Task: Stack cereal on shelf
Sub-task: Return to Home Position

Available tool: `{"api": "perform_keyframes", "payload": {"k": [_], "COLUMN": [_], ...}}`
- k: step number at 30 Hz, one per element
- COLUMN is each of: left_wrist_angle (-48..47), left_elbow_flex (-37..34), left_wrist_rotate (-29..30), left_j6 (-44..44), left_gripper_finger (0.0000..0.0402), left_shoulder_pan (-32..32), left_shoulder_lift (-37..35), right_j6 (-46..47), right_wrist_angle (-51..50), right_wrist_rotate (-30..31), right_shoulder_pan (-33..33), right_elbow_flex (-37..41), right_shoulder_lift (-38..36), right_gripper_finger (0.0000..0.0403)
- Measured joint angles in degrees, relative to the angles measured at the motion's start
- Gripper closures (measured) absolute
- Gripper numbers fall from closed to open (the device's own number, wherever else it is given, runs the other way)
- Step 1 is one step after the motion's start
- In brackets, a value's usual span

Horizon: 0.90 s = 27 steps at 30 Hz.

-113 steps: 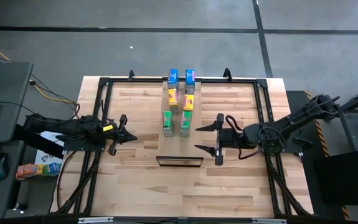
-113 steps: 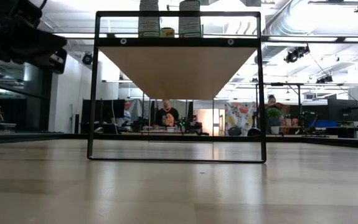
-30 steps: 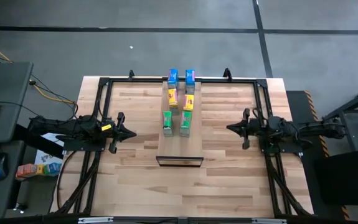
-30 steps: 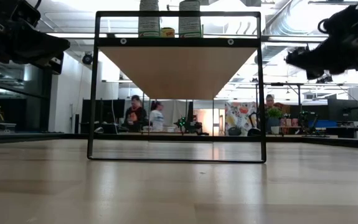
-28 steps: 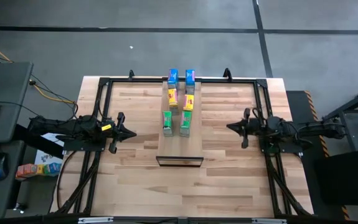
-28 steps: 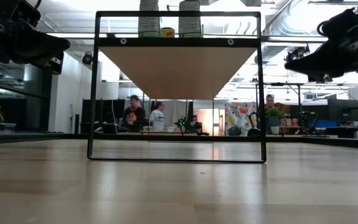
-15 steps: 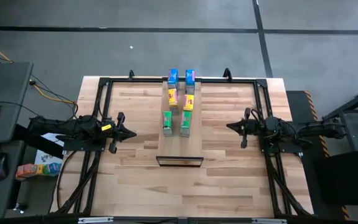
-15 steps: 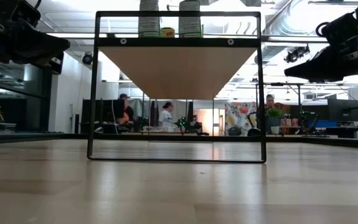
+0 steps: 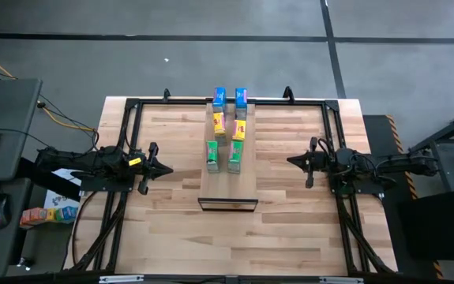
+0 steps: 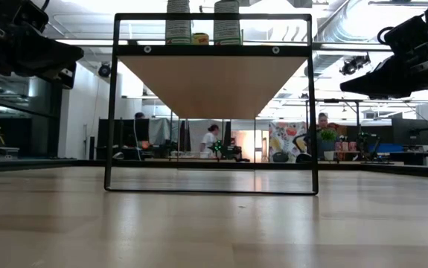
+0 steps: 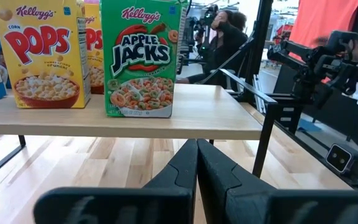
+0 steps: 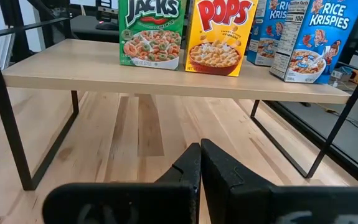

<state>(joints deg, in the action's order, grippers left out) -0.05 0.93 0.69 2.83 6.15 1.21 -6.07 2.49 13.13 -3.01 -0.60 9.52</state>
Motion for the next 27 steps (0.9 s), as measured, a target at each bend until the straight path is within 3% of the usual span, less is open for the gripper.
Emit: {"api": "perform_keyframes", "payload": {"k": [6,13,27], "left_wrist_angle": [0.0,0.0,0.0], "left_elbow_flex": [0.0,0.0,0.0], "left_wrist_rotate": [0.0,0.0,0.0], "left_j6": [0.0,0.0,0.0], "left_gripper_finger": [0.0401,0.0401,0.0401], "left_shoulder_pan": [0.0,0.0,0.0], "left_shoulder_lift": [0.0,0.0,-1.1], "right_j6": [0.0,0.0,0.0], "right_wrist_angle": [0.2,0.3,2.4], "right_wrist_rotate": [0.0,0.0,0.2], "right_shoulder_pan": [-0.1,0.0,0.0], "right_elbow_flex": [0.0,0.1,0.1], "right_shoulder_lift": [-1.5,-9.4,-9.5], "right_gripper_finger": [0.0403,0.0402,0.0402]}}
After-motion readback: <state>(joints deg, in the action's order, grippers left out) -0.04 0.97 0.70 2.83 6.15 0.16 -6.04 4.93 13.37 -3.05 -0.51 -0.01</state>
